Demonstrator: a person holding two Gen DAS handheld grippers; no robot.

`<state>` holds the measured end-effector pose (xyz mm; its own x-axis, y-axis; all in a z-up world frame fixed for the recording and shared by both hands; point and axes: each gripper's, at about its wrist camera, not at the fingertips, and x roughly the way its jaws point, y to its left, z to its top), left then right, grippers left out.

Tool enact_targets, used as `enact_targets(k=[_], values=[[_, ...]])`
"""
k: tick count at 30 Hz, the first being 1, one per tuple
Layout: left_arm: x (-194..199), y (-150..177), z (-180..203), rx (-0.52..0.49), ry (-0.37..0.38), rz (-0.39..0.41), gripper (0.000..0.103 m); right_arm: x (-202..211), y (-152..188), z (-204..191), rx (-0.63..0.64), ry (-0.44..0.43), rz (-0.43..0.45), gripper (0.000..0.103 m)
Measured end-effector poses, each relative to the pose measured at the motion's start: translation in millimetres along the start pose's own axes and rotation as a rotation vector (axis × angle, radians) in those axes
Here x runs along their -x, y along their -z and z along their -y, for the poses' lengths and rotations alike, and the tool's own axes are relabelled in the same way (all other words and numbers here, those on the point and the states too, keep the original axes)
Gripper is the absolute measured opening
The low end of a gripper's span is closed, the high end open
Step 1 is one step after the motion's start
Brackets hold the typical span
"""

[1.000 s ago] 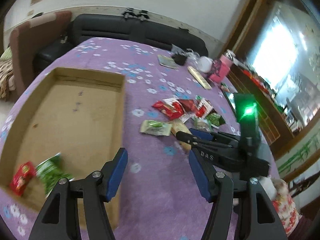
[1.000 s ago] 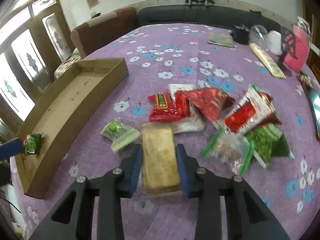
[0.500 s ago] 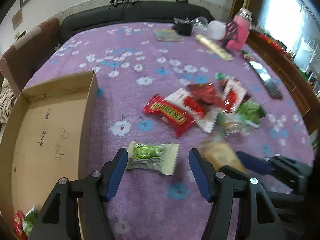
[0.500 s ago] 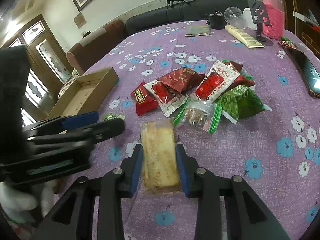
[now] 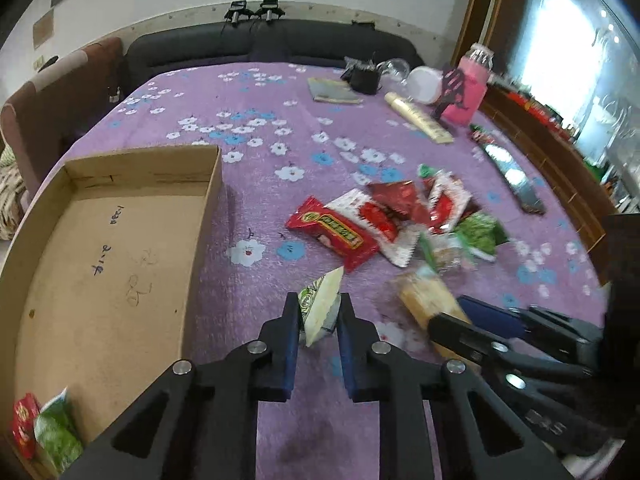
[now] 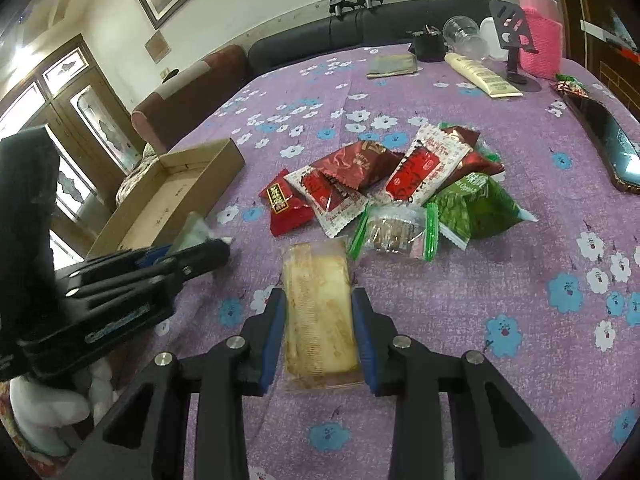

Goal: Organize snacks
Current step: 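Carry the wafer bar and green sweet to the tray and release both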

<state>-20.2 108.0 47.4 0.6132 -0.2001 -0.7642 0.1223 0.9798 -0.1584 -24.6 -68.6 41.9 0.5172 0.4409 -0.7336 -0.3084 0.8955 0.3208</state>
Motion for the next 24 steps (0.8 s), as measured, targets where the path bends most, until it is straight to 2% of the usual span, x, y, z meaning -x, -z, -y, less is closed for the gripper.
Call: enact_targets(k=[6, 10, 16, 20, 24], values=[[43.2, 7.6, -10.9, 0.056, 0.067, 0.064, 0.017, 6.3, -0.8, -0.9, -0.005, -0.032, 0.029, 0.032], [78.5, 15.5, -31.1, 0.102, 0.069, 0.119, 0.017, 11.2, -0.2, -5.5, 0.008, -0.033, 0.053, 0.032], [113.6, 23.5, -91.5, 0.170, -0.029, 0.160, 0.017, 25.2, -4.7, -27.0, 0.043, -0.028, 0.081, 0.032], [119.4, 32.6, -133.8, 0.205, -0.104, 0.147, 0.017, 36.0, -12.8, -63.5, 0.095, -0.081, 0.074, 0.032], [114.0, 40.3, -164.0, 0.226, -0.156, 0.128, 0.018, 26.3, -24.3, -104.6, 0.136, -0.138, 0.028, 0.032]])
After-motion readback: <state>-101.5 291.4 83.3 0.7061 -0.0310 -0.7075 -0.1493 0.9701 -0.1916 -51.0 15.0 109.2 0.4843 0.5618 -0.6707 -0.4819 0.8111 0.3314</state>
